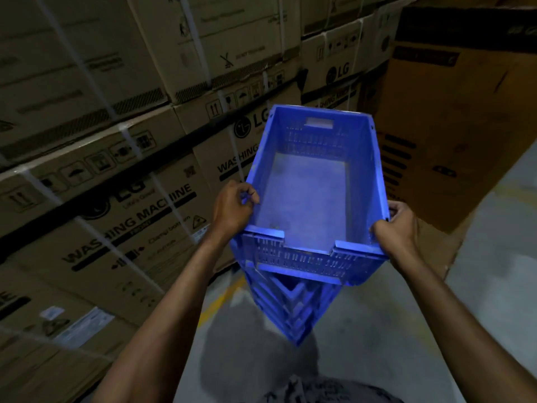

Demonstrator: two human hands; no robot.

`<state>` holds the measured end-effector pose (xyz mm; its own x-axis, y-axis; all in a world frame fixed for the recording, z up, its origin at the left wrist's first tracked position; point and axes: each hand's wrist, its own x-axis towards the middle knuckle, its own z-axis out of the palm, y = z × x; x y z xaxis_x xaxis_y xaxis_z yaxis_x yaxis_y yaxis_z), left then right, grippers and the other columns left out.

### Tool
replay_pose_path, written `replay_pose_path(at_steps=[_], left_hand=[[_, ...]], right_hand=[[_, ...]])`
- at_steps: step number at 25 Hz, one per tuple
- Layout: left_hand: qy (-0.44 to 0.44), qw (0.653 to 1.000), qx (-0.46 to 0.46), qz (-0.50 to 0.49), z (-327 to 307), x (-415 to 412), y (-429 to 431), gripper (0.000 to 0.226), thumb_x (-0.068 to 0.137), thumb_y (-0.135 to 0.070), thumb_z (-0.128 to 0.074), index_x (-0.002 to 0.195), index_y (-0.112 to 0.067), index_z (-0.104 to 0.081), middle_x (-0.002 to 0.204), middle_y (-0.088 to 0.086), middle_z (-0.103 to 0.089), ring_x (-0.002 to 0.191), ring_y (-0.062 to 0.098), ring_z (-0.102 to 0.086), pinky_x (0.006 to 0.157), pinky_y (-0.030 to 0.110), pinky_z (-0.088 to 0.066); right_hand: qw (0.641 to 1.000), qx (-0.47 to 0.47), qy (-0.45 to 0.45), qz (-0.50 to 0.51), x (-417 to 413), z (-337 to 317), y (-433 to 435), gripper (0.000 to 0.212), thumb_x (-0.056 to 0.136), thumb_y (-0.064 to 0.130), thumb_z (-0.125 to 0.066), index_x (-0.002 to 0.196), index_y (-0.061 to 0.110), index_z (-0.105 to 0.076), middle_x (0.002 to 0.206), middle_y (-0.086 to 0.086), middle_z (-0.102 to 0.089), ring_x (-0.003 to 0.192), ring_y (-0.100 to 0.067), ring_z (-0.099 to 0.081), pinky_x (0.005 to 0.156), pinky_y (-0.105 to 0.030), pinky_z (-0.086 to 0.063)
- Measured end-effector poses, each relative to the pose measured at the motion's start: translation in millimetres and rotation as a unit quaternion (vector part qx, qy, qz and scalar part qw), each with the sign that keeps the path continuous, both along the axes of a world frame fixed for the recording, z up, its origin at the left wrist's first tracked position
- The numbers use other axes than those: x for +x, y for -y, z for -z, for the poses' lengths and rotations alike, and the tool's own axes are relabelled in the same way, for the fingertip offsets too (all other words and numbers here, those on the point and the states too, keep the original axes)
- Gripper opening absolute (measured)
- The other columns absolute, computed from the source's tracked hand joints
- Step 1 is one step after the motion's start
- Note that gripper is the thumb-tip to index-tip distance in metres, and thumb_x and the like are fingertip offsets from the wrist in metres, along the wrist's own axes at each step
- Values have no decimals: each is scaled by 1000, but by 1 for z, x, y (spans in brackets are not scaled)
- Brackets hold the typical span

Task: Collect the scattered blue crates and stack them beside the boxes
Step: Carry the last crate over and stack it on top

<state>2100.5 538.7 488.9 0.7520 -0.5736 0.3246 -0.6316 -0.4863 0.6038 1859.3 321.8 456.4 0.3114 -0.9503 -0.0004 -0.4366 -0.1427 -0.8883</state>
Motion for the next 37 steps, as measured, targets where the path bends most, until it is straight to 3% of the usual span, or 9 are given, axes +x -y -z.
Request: replay_pose_path(at_steps=[3, 7, 10, 15, 19, 22, 28, 31, 37], left_hand=[[-12, 997, -14, 75, 7, 55, 4, 29, 70, 6, -55, 63, -22, -58, 71, -1, -57, 64, 6, -51, 61, 23, -34], [-10, 989, -40, 145, 25, 132, 4, 42, 66, 10, -56, 52, -26, -41, 60, -9, -49, 67, 14, -49, 60, 17, -37], [-30, 977, -52, 206, 38, 186, -1, 43, 64, 8, -55, 50, -29, -40, 56, -9, -44, 61, 12, -47, 58, 23, -32], [-85, 957, -76, 268, 47, 232, 1, 46, 64, 12, -56, 49, -27, -37, 48, -9, -40, 50, -2, -39, 54, 23, -31], [-104, 935, -115, 319, 50, 236, 17, 52, 63, 18, -53, 51, -29, -36, 51, -14, -40, 49, -7, -48, 52, 21, -32], [-127, 927, -131, 326, 64, 236, 30, 53, 64, 22, -51, 52, -27, -36, 53, -12, -40, 52, -12, -50, 51, 8, -30], [-158, 926, -91, 330, 108, 245, 52, 40, 65, 7, -52, 52, -27, -37, 51, -8, -40, 47, -3, -43, 50, 21, -34], [-164, 928, -92, 323, 110, 245, 54, 37, 63, 5, -52, 52, -28, -38, 54, -1, -42, 57, 15, -48, 54, 25, -34], [-168, 927, -74, 327, 101, 243, 49, 42, 63, 11, -52, 52, -27, -37, 53, -9, -42, 50, 3, -42, 48, 18, -33]], right_hand=[[999, 6, 5, 41, 32, 7, -19, 46, 67, -2, -64, 108, 17, -62, 90, -3, -66, 74, -21, -60, 65, -31, -47], [993, 0, 10, 116, 75, 25, -66, 46, 63, 1, -62, 103, 22, -63, 88, -2, -69, 78, -25, -64, 70, -41, -56], [984, -13, -2, 179, 104, 21, -113, 46, 67, -3, -63, 110, 16, -66, 91, -2, -67, 81, -24, -63, 72, -32, -50], [976, -9, -23, 218, 137, 13, -149, 55, 70, -3, -64, 121, 17, -63, 101, 0, -66, 92, -23, -63, 81, -37, -53], [979, 1, -31, 199, 150, 19, -151, 70, 69, -10, -56, 132, 20, -58, 108, -1, -68, 93, -22, -63, 76, -33, -53], [976, 2, -28, 215, 155, 28, -147, 71, 71, -9, -52, 136, 21, -57, 109, 3, -65, 99, -21, -64, 76, -31, -51], [966, 11, -41, 254, 152, 48, -145, 71, 63, 5, -50, 131, 21, -61, 113, 2, -71, 101, -20, -66, 85, -44, -58], [965, 5, -56, 258, 151, 50, -145, 67, 62, 6, -50, 126, 20, -64, 111, 0, -72, 99, -22, -67, 84, -47, -58], [965, 6, -55, 257, 157, 51, -156, 66, 63, 4, -44, 124, 20, -65, 107, 2, -72, 97, -21, -68, 81, -48, -59]])
